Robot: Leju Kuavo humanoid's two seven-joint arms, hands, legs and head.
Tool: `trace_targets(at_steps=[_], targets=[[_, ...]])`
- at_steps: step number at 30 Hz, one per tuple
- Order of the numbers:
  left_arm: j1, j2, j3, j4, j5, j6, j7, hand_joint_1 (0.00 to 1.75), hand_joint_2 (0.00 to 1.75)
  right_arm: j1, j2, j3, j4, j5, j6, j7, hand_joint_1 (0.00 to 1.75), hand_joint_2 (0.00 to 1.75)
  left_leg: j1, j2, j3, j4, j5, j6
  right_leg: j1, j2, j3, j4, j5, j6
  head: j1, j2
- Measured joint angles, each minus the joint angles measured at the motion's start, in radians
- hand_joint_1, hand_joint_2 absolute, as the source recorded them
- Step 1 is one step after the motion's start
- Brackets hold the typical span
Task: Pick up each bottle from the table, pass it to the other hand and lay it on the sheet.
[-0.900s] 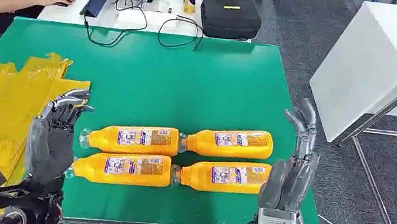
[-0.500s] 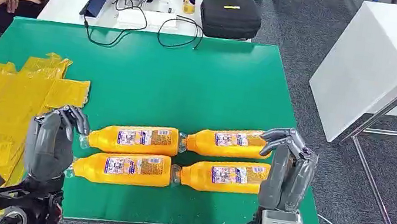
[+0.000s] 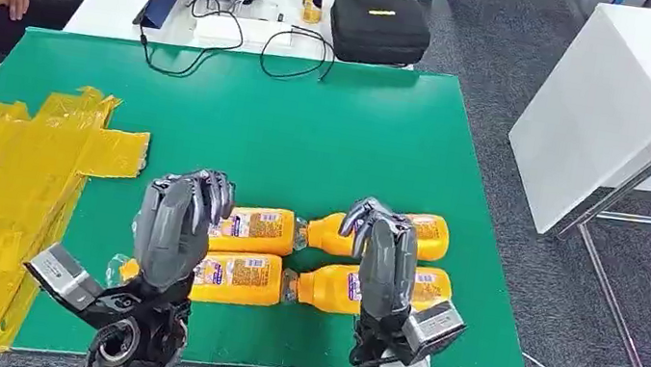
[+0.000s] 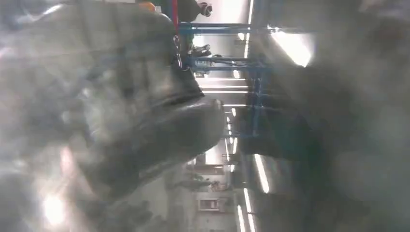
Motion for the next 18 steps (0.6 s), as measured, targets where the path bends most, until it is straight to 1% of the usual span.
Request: trace_targets(at_steps=[4,5,7,12,18], targets=[[0.0,0.002,-0.003,0.014,-0.018,0.07,0.0,0.0,0.0,0.008,0.0,0.005,0.006,0.053,-0.062,0.0,0.0,0.0,0.0,0.0,0.0,0.0,0.0,0.0,0.0,0.0,0.0,0.0,0.0,0.0,0.0,0.0],[0.001,0.002,-0.002,0.02,-0.015,0.075,0.0,0.0,0.0,0.011,0.0,0.008,0.007,0.073,-0.077,0.003,0.0,1.75,0.0,0.0,0.0,0.0,0.0,0.0,0.0,0.0,0.0,0.0,0.0,0.0,0.0,0.0],[0.003,0.002,-0.002,0.025,-0.003,0.081,0.0,0.0,0.0,0.017,0.0,0.017,0.008,0.111,-0.106,0.022,0.0,1.75,0.0,0.0,0.0,0.0,0.0,0.0,0.0,0.0,0.0,0.0,0.0,0.0,0.0,0.0],[0.022,0.002,0.029,0.038,0.038,0.079,0.0,0.0,0.0,0.023,-0.017,0.046,0.028,0.275,-0.198,0.127,0.0,1.75,0.0,0.0,0.0,0.0,0.0,0.0,0.0,0.0,0.0,0.0,0.0,0.0,0.0,0.0],[0.034,0.002,0.055,0.04,0.049,0.073,-0.002,0.0,0.0,0.023,-0.037,0.069,0.048,0.305,-0.209,0.146,0.0,1.75,0.0,0.0,0.0,0.0,0.0,0.0,0.0,0.0,0.0,0.0,0.0,0.0,0.0,0.0]])
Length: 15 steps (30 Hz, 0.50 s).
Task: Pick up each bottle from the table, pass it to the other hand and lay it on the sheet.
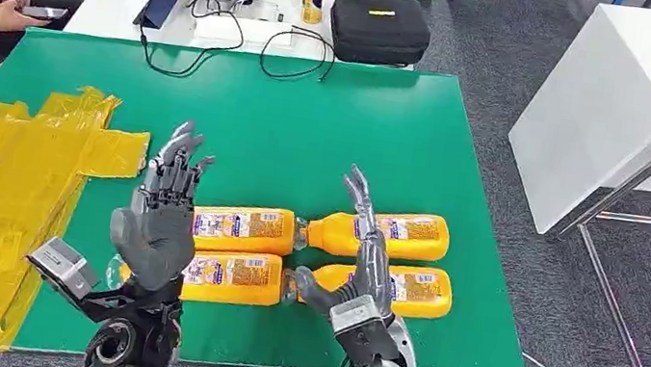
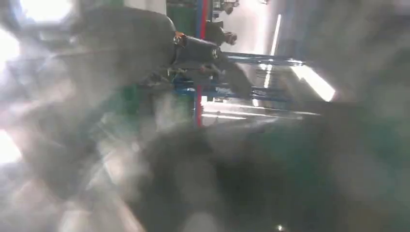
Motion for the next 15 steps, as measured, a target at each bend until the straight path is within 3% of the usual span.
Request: trace_targets(at_steps=[4,9,15], targets=[[0.01,0.0,0.024,0.001,0.009,-0.019,0.0,0.0,0.0,-0.001,-0.016,0.027,0.015,0.139,-0.051,0.058,0.0,1.75,0.0,0.0,0.0,0.0,0.0,0.0,0.0,0.0,0.0,0.0,0.0,0.0,0.0,0.0],[0.034,-0.008,0.068,0.004,-0.002,-0.03,0.0,0.0,0.0,-0.002,-0.049,0.079,0.058,0.38,-0.141,0.233,0.0,1.75,0.0,0.0,0.0,0.0,0.0,0.0,0.0,0.0,0.0,0.0,0.0,0.0,0.0,0.0],[0.068,-0.014,0.111,-0.005,-0.012,-0.035,-0.001,0.0,0.0,0.019,-0.119,0.086,0.082,0.494,-0.174,0.338,0.0,1.75,0.0,0.0,0.0,0.0,0.0,0.0,0.0,0.0,0.0,0.0,0.0,0.0,0.0,0.0]])
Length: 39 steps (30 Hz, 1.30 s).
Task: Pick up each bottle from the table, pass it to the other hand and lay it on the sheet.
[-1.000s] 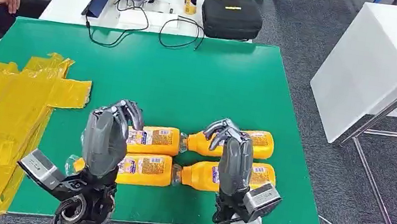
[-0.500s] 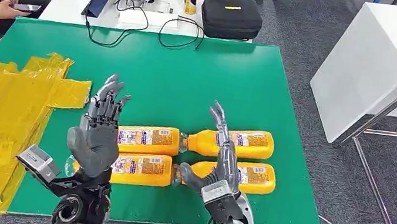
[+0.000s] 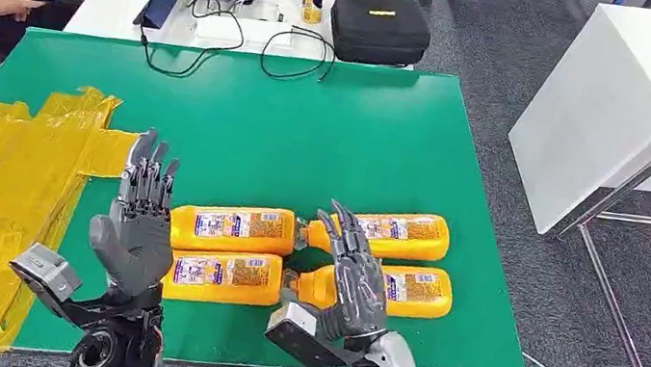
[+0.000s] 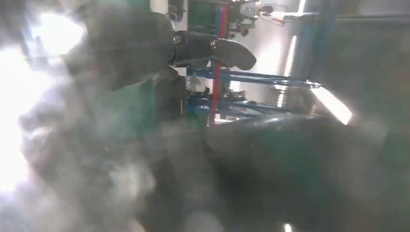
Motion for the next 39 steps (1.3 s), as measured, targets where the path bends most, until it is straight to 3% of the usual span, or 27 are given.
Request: trace_targets(at_steps=[6,18,39], targets=[[0.036,-0.002,0.033,-0.033,0.011,-0.011,0.0,0.0,0.0,0.054,-0.091,-0.058,-0.037,0.035,0.016,0.024,0.0,1.75,-0.001,0.0,0.0,0.0,0.0,0.0,-0.001,0.0,0.0,0.0,0.0,0.0,0.0,0.0],[0.061,-0.002,0.062,-0.068,0.029,-0.02,0.0,0.0,0.0,0.096,-0.212,-0.115,-0.089,0.0,0.157,0.03,0.0,1.75,-0.001,0.0,0.0,0.0,0.0,0.0,-0.001,0.0,0.0,0.0,0.0,0.0,0.0,0.0],[0.067,-0.007,0.089,-0.091,0.062,-0.057,0.0,0.0,0.0,0.101,-0.273,-0.134,-0.087,0.012,0.197,0.059,0.0,1.75,-0.001,0.0,-0.001,0.0,0.0,0.0,-0.001,0.0,0.0,0.0,0.0,0.0,0.0,0.0]])
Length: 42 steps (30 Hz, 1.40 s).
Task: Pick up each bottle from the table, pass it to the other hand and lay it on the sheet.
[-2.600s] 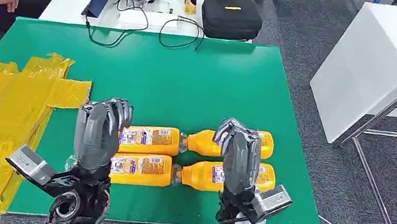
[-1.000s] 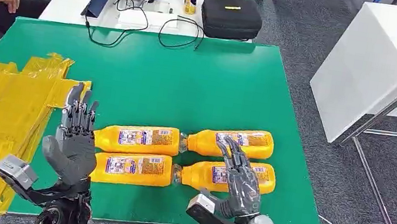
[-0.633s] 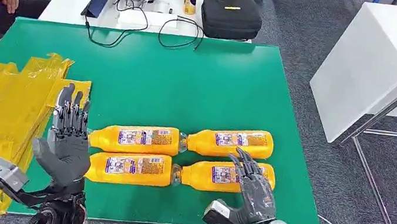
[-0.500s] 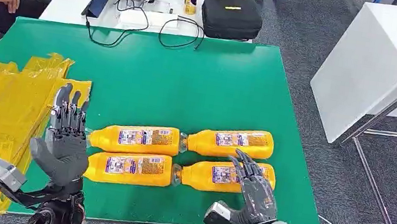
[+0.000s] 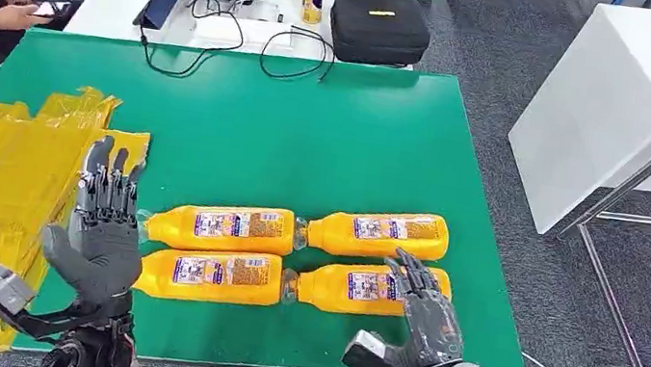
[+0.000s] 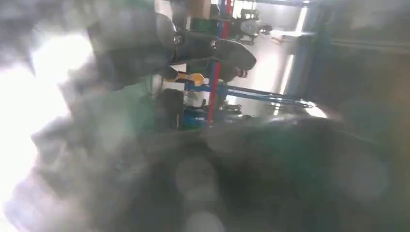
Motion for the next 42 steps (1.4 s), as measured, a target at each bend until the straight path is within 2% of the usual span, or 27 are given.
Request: trace_targets(at_steps=[22,35,42], targets=[[0.01,-0.035,0.045,-0.057,0.024,-0.046,0.0,0.0,0.0,-0.088,-0.002,-0.031,0.121,0.076,0.02,0.035,0.0,1.75,0.0,0.0,0.0,0.0,0.0,0.0,0.0,0.0,0.0,0.0,0.0,0.0,0.0,0.0],[0.017,-0.037,0.07,-0.066,0.037,-0.056,0.0,0.0,0.0,-0.146,-0.014,0.001,0.193,0.099,0.128,0.056,0.0,1.75,0.0,0.0,0.0,0.0,0.0,0.0,0.0,0.0,0.0,0.0,0.0,0.0,0.0,0.0],[0.017,-0.037,0.085,-0.066,0.042,-0.071,0.0,0.0,0.0,-0.221,-0.034,0.055,0.273,0.12,0.206,0.069,0.0,1.75,0.0,0.0,0.004,0.0,0.0,0.0,0.0,0.0,0.003,0.0,0.0,0.0,0.0,0.0]])
